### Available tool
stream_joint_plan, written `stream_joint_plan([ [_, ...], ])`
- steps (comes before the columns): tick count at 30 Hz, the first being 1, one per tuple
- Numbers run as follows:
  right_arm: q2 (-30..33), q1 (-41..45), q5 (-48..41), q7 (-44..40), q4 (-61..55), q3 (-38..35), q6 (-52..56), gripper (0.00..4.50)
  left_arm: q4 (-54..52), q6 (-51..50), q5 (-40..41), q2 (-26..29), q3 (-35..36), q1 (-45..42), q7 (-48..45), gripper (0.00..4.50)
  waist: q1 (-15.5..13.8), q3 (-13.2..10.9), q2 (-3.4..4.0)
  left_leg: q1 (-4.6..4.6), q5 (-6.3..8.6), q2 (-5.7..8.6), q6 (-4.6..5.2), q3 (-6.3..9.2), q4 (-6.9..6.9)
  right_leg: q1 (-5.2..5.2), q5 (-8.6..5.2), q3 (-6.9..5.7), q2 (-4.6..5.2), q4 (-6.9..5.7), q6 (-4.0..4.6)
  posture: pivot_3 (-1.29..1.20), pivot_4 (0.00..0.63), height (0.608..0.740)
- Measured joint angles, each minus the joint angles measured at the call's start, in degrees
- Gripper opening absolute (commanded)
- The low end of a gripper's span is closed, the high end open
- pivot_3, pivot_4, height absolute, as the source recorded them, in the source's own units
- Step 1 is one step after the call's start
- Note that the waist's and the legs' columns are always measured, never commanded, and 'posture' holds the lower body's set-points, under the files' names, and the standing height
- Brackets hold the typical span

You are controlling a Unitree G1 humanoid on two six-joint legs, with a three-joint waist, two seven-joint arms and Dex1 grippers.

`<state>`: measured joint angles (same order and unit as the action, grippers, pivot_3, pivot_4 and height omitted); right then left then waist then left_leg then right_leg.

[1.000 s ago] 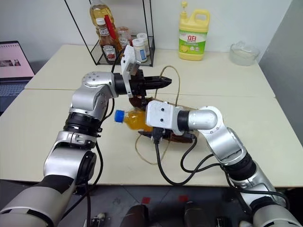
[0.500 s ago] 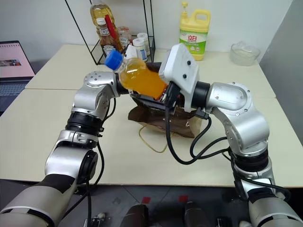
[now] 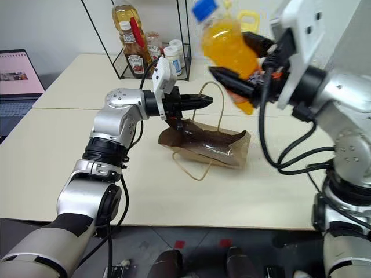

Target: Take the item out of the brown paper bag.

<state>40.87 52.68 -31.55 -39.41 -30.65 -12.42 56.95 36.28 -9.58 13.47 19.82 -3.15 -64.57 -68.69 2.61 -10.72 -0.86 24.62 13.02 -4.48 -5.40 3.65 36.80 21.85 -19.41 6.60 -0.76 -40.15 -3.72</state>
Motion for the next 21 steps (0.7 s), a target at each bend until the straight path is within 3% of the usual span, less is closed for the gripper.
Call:
stream_joint_plan([
  [3,11.53,-11.00,6.34,-3.69,3.64,0.08,-8.21,3.10,0.02,-0.03,-0.05,0.35,0.07,0.10,0.39,0.00,-0.69,-0.01,-0.02,0.06,0.01,0.03,0.01,-0.04,0.02,-0.03,0.00,0.03,0.03,0.16,-0.01,0.00,0.150,0.740],
  [7,17.86,-23.53,16.24,-6.31,11.23,3.96,-20.13,3.10,-0.09,-0.05,-0.02,0.62,0.10,0.20,0.48,0.00,-0.74,-0.02,0.00,0.06,0.00,0.05,0.01,-0.13,0.03,0.03,0.00,0.12,0.05,0.13,-0.01,0.00,0.150,0.740],
  [13,19.19,-34.00,31.00,-5.50,23.12,14.82,-38.55,3.10,-0.53,-0.10,-0.01,0.33,0.05,0.22,0.48,0.00,-0.38,-0.03,0.01,0.06,-0.03,0.05,-0.05,-0.24,0.06,0.10,0.01,0.23,0.05,0.10,-0.01,0.00,0.150,0.740],
  [21,15.58,-34.14,38.44,-4.26,33.52,20.21,-49.02,3.10,-1.28,-0.16,0.00,0.37,0.05,0.29,0.46,0.00,-0.27,-0.06,0.06,0.06,-0.12,0.04,-0.21,-0.30,0.11,0.09,0.02,0.28,0.05,0.08,-0.03,0.00,0.150,0.740],
])
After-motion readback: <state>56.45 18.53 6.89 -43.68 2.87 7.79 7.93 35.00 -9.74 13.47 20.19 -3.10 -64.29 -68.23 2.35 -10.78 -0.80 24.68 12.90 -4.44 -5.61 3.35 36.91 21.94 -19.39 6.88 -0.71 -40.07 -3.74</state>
